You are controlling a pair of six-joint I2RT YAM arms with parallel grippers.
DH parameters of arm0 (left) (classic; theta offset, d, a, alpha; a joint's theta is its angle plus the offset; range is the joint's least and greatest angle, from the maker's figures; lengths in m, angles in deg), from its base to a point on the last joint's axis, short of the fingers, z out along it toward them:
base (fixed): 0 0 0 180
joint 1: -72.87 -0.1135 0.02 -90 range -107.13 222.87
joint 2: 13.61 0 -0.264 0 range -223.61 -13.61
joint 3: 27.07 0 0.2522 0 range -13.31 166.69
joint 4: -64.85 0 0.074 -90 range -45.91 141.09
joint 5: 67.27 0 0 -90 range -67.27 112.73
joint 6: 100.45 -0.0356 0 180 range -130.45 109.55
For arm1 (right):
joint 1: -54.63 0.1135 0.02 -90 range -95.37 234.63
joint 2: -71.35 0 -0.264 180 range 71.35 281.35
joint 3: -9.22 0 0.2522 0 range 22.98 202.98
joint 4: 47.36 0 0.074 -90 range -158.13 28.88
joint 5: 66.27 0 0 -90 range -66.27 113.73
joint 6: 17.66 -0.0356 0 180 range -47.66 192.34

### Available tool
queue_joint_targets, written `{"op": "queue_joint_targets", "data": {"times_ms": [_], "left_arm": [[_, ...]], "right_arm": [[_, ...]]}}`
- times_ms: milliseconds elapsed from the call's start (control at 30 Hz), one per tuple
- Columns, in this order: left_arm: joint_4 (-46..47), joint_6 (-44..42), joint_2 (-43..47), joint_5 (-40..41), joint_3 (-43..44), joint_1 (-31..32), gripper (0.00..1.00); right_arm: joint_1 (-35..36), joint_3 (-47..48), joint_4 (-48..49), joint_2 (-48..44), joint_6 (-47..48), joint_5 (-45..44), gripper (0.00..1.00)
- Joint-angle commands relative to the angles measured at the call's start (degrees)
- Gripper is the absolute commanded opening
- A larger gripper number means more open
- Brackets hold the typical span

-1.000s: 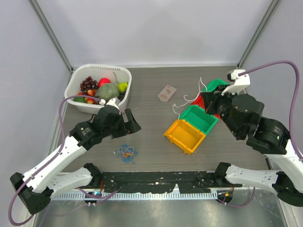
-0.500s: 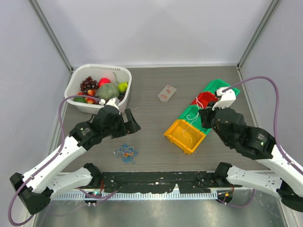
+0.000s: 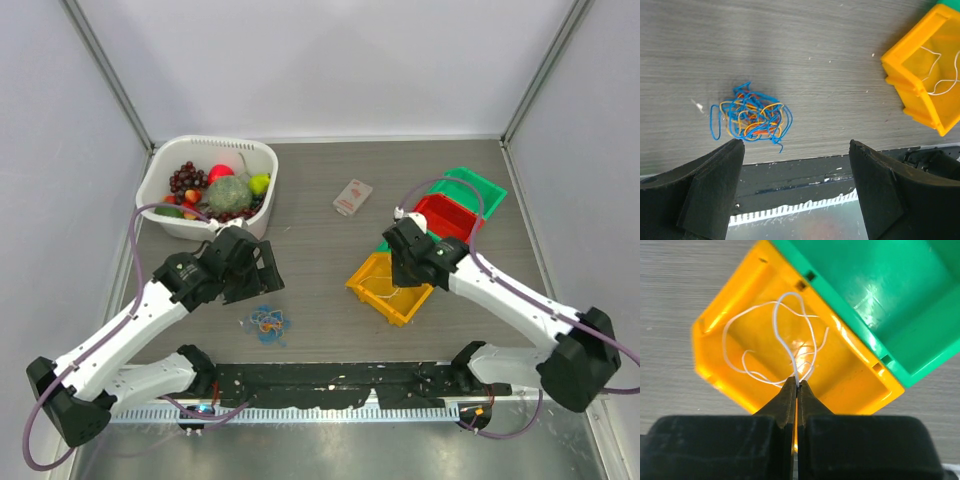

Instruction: Untangle the cables

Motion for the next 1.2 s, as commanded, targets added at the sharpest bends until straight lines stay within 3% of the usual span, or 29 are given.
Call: {"op": "queue_joint_targets", "data": {"times_ms": [0, 133, 333, 400, 433, 467, 500, 533, 600, 633, 700, 767, 833, 933, 1167], "left_arm": [[-5.27, 2.51, 0.74, 1.57, 1.28, -0.29, 0.9], [-6.58, 6.55, 2.15, 3.15, -0.48, -0.3, 0.9], [-9.14, 11.65, 2.24, 4.3, -2.67, -1.08, 0.9], [-9.14, 11.75, 1.46, 2.81, -3.64, -2.31, 0.88], [-8.96, 11.4, 1.1, 2.02, -4.17, -2.92, 0.86], [-8.53, 10.78, 0.75, 1.31, -4.69, -3.63, 0.84], [-8.09, 10.26, 0.4, 0.96, -5.13, -4.24, 0.79], [-7.73, 9.9, 0.31, 0.87, -5.57, -4.95, 0.71], [-5.98, 9.46, 0.74, 0.34, -6.98, -6.35, 0.61], [-4.76, 9.63, 1.44, -0.1, -7.68, -7.32, 0.6], [-2.3, 10.25, 2.68, -1.93, -9.79, -9.69, 0.65], [0.78, 10.95, 3.65, -5.35, -12.16, -11.71, 0.7], [4.03, 12.09, 3.82, -9.57, -14.88, -13.65, 0.69], [6.85, 14.99, 3.39, -12.83, -18.4, -14.97, 0.59], [12.13, 17.29, 2.6, -9.69, -23.07, -15.59, 0.44]], "right_arm": [[-6.63, 0.53, 4.48, 3.77, 2.89, 12.02, 0.01], [-9.1, 3.51, 2.38, 13.34, 5.0, 17.02, 0.01], [-9.01, 3.08, -0.78, 14.42, 5.53, 16.09, 0.02], [-9.1, 4.57, -4.46, 13.72, 7.28, 14.93, 0.14], [-8.93, 6.4, -5.26, 13.19, 8.77, 13.97, 0.33], [-8.92, 7.47, -7.1, 11.88, 9.22, 13.35, 0.4], [-8.58, 10.09, -7.72, 11.0, 10.44, 12.47, 0.55], [-8.4, 11.68, -8.16, 9.51, 11.58, 12.2, 0.58], [-6.39, 15.72, -7.47, 7.75, 13.08, 12.2, 0.59], [-5.68, 17.48, -6.68, 7.48, 13.7, 13.42, 0.59], [-2.52, 16.89, -0.29, 7.82, 13.97, 17.01, 0.6], [0.38, 14.44, 8.49, 9.22, 12.75, 28.14, 0.6], [4.51, 11.89, 18.52, 11.59, 10.37, 34.22, 0.59], [12.67, 11.52, 28.63, 15.99, 10.1, 35.05, 0.59], [17.79, 10.99, 36.92, 24.34, 10.54, 37.86, 0.54]]}}
